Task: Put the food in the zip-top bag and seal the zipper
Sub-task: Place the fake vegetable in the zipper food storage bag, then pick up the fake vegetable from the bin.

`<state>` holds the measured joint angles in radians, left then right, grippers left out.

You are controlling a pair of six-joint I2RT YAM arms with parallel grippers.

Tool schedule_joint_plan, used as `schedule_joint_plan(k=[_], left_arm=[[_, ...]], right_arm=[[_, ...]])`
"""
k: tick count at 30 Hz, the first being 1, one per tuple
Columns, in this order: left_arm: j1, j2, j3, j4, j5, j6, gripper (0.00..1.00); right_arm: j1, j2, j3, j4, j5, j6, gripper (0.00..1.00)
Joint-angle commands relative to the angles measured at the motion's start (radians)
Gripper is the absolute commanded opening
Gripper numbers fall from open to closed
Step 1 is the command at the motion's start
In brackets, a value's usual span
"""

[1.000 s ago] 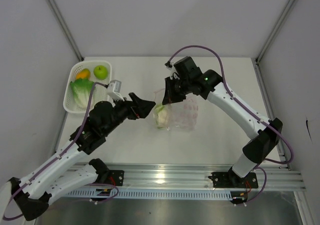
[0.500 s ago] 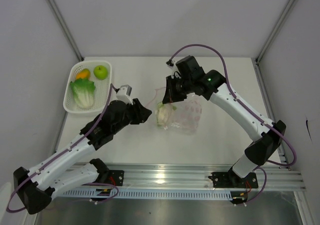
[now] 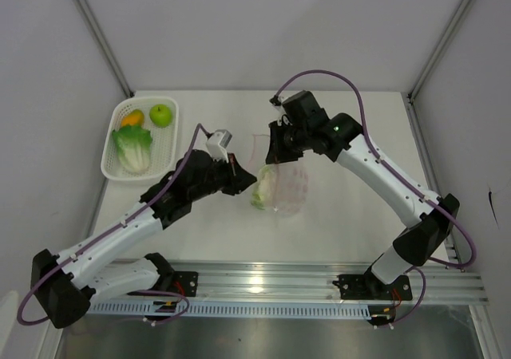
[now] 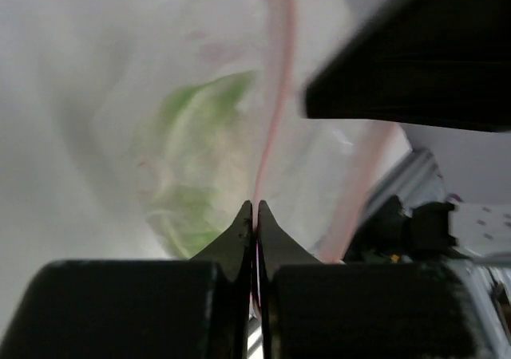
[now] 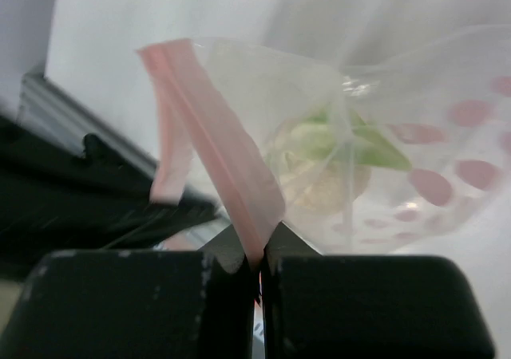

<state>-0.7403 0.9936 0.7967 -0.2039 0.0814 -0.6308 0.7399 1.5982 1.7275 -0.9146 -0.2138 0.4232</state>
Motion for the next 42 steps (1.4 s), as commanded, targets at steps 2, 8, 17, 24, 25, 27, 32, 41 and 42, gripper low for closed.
schedule_joint_plan(k=[2, 8, 17, 24, 25, 27, 32, 41, 42], left_arm=[[-0.004, 0.029, 0.215, 0.179, 0.265, 0.025, 0.00], [-0.002, 0.169, 0.391, 0.170, 0.468, -0.062, 0.01], [0.051, 0.151, 0.207, 0.167, 0.387, -0.092, 0.01], [0.182, 0.152, 0.105, 0.130, 0.382, -0.072, 0.01], [0.189, 0.151, 0.101, 0.133, 0.373, -0.067, 0.01], [0.203, 0.145, 0.090, 0.132, 0.362, -0.060, 0.01], [0.205, 0.062, 0.053, 0.152, 0.241, -0.017, 0.19], [0.206, -0.171, -0.013, 0.184, 0.054, 0.154, 0.99], [0.206, -0.183, -0.014, 0.184, 0.000, 0.158, 1.00]], right_arm=[[-0.008, -0.041, 0.013, -0.041, 0.274, -0.055, 0.00], [-0.008, -0.104, 0.159, -0.112, 0.304, -0.061, 0.00], [-0.040, -0.158, -0.005, -0.064, 0.280, -0.061, 0.00], [-0.040, -0.146, 0.001, -0.026, 0.248, -0.069, 0.00], [-0.040, -0.139, 0.000, -0.020, 0.245, -0.067, 0.00], [-0.040, -0.118, -0.009, 0.002, 0.228, -0.063, 0.00], [-0.040, -0.072, -0.025, 0.036, 0.174, -0.057, 0.00], [-0.039, -0.032, -0.014, 0.062, 0.157, -0.083, 0.00], [-0.039, -0.029, -0.013, 0.065, 0.156, -0.084, 0.00]])
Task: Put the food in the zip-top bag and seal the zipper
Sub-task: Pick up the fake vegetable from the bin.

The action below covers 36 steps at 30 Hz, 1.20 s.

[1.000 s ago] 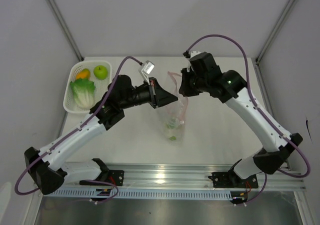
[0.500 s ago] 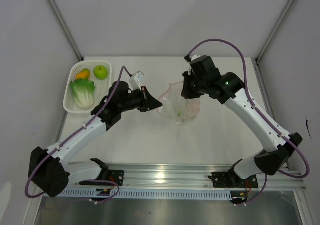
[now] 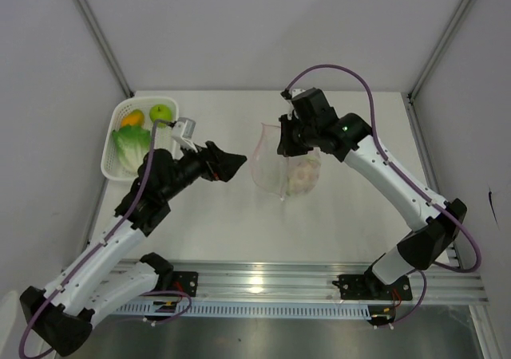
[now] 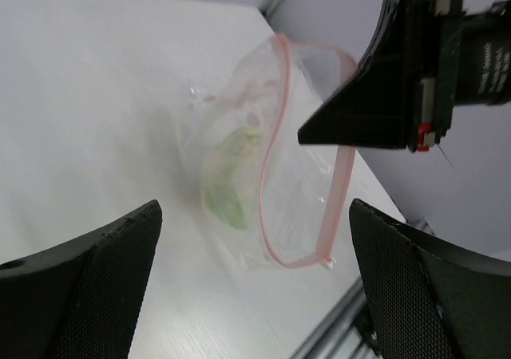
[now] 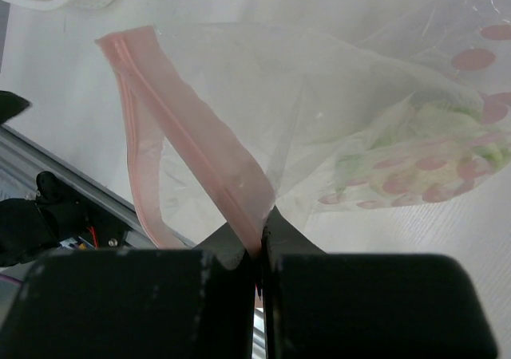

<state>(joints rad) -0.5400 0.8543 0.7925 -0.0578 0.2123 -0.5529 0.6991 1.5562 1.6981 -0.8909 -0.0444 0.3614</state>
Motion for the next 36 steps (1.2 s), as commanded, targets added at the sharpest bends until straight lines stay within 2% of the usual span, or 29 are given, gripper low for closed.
schedule_joint_plan(k=[1, 4, 7, 8, 10, 11, 16, 21, 23, 28, 30, 36], left_arm=[[0.006, -0.058, -0.019, 0.033, -0.175, 0.065, 0.99], [0.021, -0.092, -0.035, -0.008, -0.336, 0.039, 0.99], [0.112, -0.034, 0.026, -0.160, -0.353, 0.025, 1.00], [0.186, -0.008, 0.083, -0.213, -0.352, 0.012, 0.99], [0.265, 0.069, 0.122, -0.349, -0.337, -0.016, 0.99], [0.331, 0.089, 0.143, -0.367, -0.324, -0.015, 0.99], [0.468, 0.144, 0.111, -0.288, -0.352, 0.031, 1.00], [0.579, 0.284, 0.140, -0.264, -0.472, 0.096, 0.99], [0.610, 0.337, 0.185, -0.290, -0.497, 0.108, 1.00], [0.618, 0.517, 0.328, -0.301, -0.631, 0.260, 0.99], [0.630, 0.586, 0.370, -0.376, -0.645, 0.275, 0.99], [0.675, 0.669, 0.452, -0.407, -0.634, 0.282, 1.00]], right_arm=[[0.000, 0.018, 0.018, 0.044, -0.015, -0.022, 0.00], [0.002, 0.028, 0.021, 0.050, -0.025, -0.024, 0.00], [0.000, 0.034, 0.018, 0.058, -0.032, -0.032, 0.00], [0.000, 0.036, 0.018, 0.060, -0.034, -0.033, 0.00], [0.000, 0.039, 0.017, 0.061, -0.037, -0.039, 0.00], [0.000, 0.041, 0.015, 0.061, -0.035, -0.042, 0.00], [-0.001, 0.048, 0.006, 0.078, -0.057, -0.050, 0.00], [0.002, 0.051, -0.011, 0.105, -0.112, -0.041, 0.00], [0.007, 0.050, -0.029, 0.130, -0.133, -0.032, 0.00], [0.036, 0.061, -0.052, 0.165, -0.163, -0.016, 0.00], [0.043, 0.058, -0.055, 0.171, -0.169, -0.012, 0.00], [0.057, 0.050, -0.072, 0.188, -0.176, -0.016, 0.00]])
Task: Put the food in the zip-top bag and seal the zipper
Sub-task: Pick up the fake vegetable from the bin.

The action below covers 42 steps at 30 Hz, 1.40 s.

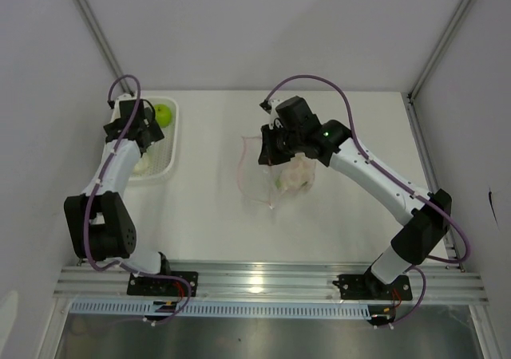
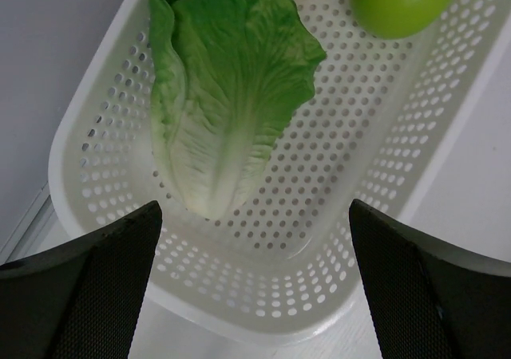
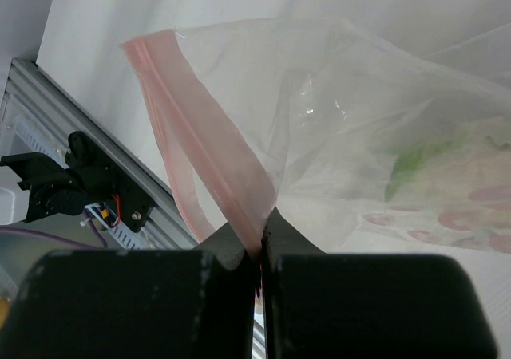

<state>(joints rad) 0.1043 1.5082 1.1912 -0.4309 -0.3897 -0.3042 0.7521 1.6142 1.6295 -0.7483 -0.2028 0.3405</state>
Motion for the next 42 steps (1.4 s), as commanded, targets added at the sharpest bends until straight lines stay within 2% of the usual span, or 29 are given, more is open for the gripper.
schedule_joint_plan(k=[1, 5, 13, 28, 33, 42], left_arm=[[0.052, 0.032, 0.056, -0.048, -0.002, 0.019, 0.99], [0.080, 0.044, 0.028, -0.045, 0.080, -0.042, 0.95], [0.081, 0.038, -0.105, 0.044, 0.098, -0.107, 0.93], [0.112, 0.194, -0.059, -0.017, 0.014, -0.156, 0.92], [0.129, 0.204, -0.027, -0.026, 0.022, -0.165, 0.93], [0.135, 0.248, 0.060, -0.042, 0.005, -0.142, 0.88]], right_arm=[[0.003, -0.010, -0.005, 0.047, -0.020, 0.006, 0.00], [0.004, -0.023, -0.023, 0.058, -0.020, 0.002, 0.00], [0.003, -0.034, -0.034, 0.064, -0.026, 0.000, 0.00], [-0.005, -0.040, -0.054, 0.067, -0.024, -0.001, 0.00], [-0.007, -0.046, -0.060, 0.069, -0.024, 0.000, 0.00], [-0.008, -0.039, -0.062, 0.076, -0.030, 0.002, 0.00]])
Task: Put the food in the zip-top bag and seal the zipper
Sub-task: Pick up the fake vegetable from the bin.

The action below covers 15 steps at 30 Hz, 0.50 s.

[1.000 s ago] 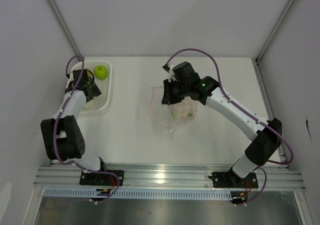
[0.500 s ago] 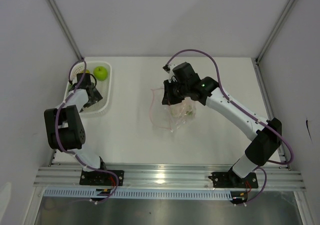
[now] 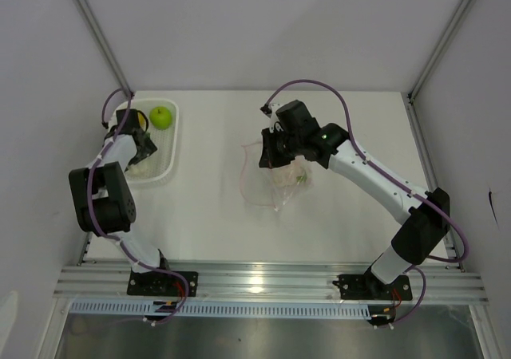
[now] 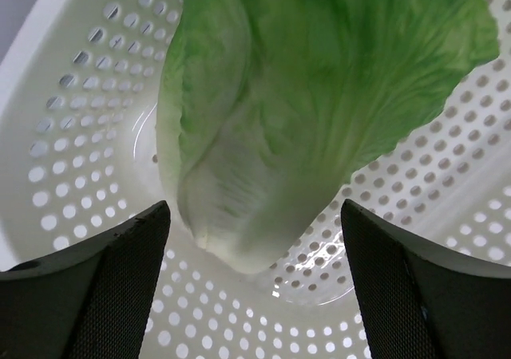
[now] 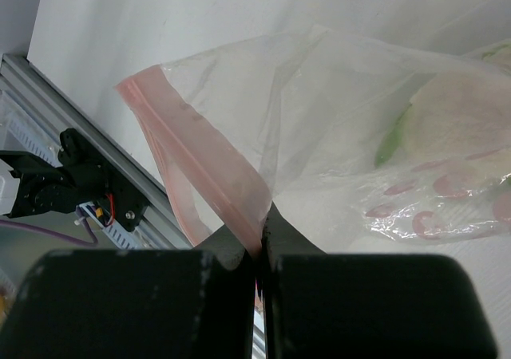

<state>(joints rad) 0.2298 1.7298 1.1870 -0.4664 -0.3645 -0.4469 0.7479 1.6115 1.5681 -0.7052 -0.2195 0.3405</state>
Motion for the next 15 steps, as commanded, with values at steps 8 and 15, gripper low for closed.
schedule_joint_plan(k=[8, 15], left_arm=[[0.014, 0.086, 0.137, -0.052, -0.001, 0.024, 0.77], [0.022, 0.086, 0.111, -0.028, 0.016, 0.048, 0.28]], right_arm=[[-0.004, -0.035, 0.003, 0.033, -0.015, 0.009, 0.00], [-0.002, -0.036, 0.006, 0.033, -0.018, 0.020, 0.00]])
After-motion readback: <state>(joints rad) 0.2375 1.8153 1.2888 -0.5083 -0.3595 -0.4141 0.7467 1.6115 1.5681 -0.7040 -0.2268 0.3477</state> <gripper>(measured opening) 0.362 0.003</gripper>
